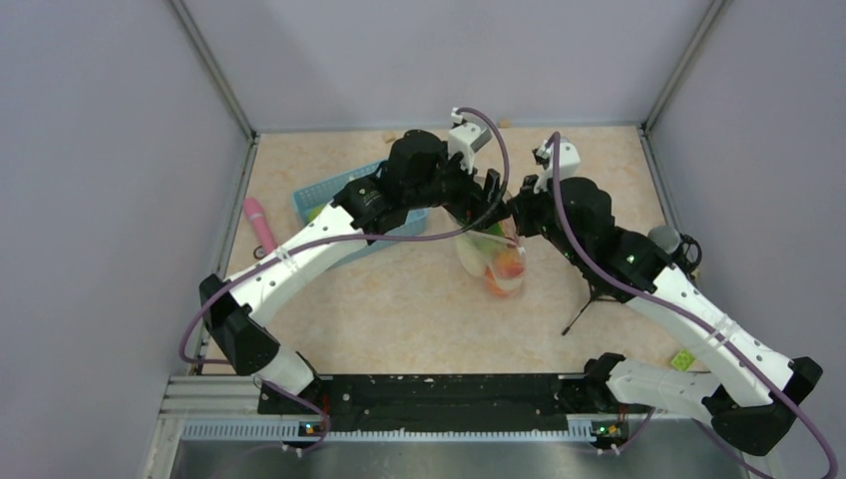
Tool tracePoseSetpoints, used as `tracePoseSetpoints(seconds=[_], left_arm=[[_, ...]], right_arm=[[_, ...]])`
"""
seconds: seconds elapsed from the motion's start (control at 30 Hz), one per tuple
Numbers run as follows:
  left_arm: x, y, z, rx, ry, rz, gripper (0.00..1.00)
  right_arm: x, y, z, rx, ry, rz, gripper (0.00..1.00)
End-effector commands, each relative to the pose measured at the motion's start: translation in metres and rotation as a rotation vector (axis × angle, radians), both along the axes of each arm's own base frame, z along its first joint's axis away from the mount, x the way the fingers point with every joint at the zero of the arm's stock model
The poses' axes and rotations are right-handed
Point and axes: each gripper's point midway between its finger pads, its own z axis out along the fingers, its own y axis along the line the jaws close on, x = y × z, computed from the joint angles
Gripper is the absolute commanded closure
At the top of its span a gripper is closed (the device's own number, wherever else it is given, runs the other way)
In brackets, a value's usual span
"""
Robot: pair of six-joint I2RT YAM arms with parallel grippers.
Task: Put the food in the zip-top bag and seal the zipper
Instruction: Place the fake fruit in the zipper food storage bag, then pick up the fake vegetable from the bin.
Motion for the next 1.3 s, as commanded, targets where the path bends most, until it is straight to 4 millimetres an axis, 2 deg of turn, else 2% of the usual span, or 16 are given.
tracePoseSetpoints(seconds=[0.0,0.17,0.27,0.33,0.5,0.63,0.87,0.9,0.97,1.17,1.27], left_arm=[[-0.007,0.009,0.048,-0.075,-0.096,0.007,0.02],[-0.007,0.021,0.055,-0.077,-0.115,0.054,0.01],[-0.001,0.038,0.053,-0.054,-0.134,0.135,0.01],[0.013,0.064,0.051,-0.035,-0.159,0.288,0.01],[0.048,0.140,0.030,-0.019,-0.128,0.581,0.01],[0.082,0.198,-0.003,-0.047,-0.033,0.730,0.01],[0.153,0.264,-0.092,0.081,0.114,0.970,0.05],[0.165,0.270,-0.110,0.117,0.143,1.001,0.06],[0.178,0.282,-0.131,0.186,0.175,1.063,0.07],[0.220,0.297,-0.183,0.323,0.185,1.148,0.08],[0.235,0.298,-0.201,0.330,0.192,1.159,0.10]], right_arm=[[0.002,-0.007,0.028,0.070,-0.075,-0.031,1.00],[0.003,-0.009,0.028,0.067,-0.076,-0.042,1.00],[0.003,-0.010,0.027,0.064,-0.076,-0.048,1.00],[0.003,-0.012,0.026,0.061,-0.074,-0.053,1.00],[0.003,-0.017,0.024,0.056,-0.075,-0.075,1.00],[0.003,-0.018,0.022,0.052,-0.075,-0.080,1.00],[0.005,-0.018,0.020,0.040,-0.077,-0.088,1.00],[0.005,-0.018,0.020,0.038,-0.077,-0.088,1.00],[0.006,-0.019,0.020,0.034,-0.078,-0.093,1.00],[0.006,-0.020,0.019,0.025,-0.082,-0.094,1.00],[0.007,-0.021,0.019,0.020,-0.088,-0.099,1.00]])
